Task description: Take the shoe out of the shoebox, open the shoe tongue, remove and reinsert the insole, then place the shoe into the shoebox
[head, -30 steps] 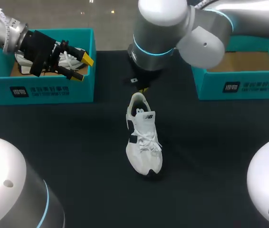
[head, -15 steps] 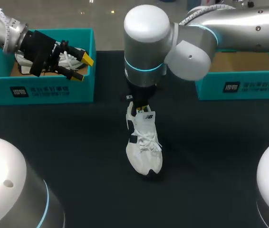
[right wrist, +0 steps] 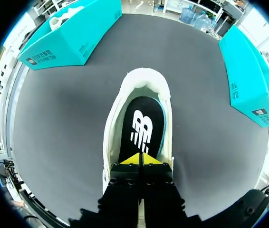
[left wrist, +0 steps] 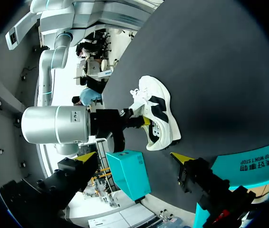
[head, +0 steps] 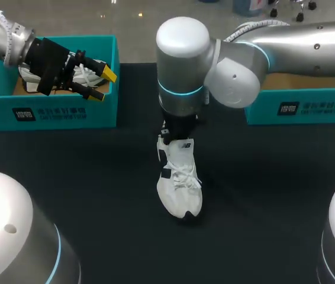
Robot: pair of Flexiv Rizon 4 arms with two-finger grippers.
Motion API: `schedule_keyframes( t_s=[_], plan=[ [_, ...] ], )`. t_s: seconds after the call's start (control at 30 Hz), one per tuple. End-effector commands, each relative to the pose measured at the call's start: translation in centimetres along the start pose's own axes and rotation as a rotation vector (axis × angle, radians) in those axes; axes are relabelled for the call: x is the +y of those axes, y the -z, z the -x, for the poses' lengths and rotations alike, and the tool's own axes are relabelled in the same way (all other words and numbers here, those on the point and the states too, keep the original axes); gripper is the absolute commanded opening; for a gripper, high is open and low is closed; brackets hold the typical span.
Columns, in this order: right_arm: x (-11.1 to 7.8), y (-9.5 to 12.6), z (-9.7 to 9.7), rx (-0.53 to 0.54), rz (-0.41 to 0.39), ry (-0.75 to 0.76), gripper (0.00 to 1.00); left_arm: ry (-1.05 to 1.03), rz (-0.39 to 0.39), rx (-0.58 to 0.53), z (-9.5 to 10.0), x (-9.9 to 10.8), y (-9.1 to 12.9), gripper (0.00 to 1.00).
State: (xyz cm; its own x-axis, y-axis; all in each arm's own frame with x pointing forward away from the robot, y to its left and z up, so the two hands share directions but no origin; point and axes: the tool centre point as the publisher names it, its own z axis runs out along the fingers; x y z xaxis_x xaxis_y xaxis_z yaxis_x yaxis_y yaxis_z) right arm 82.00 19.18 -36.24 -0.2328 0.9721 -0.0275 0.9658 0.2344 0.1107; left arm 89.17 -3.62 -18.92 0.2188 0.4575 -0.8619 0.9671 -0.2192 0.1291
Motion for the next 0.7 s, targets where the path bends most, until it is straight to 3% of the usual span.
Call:
schedule_keyframes(
  t_s=[0.03,0.47,0.7],
  plan=[
    [-0.3,-2.0,-0.3,0.001,-0.026,0.001,0.00,0.000,0.000,0.004,0.1,-0.1,0.0,1.00],
    [-1.1,-4.9,-0.7,-0.004,-0.070,0.010,0.00,0.000,0.000,0.004,0.1,-0.1,0.0,1.00],
    [0.2,-2.1,-0.5,-0.047,0.000,0.024,0.00,0.000,0.000,0.004,0.1,-0.1,0.0,1.00]
  ],
)
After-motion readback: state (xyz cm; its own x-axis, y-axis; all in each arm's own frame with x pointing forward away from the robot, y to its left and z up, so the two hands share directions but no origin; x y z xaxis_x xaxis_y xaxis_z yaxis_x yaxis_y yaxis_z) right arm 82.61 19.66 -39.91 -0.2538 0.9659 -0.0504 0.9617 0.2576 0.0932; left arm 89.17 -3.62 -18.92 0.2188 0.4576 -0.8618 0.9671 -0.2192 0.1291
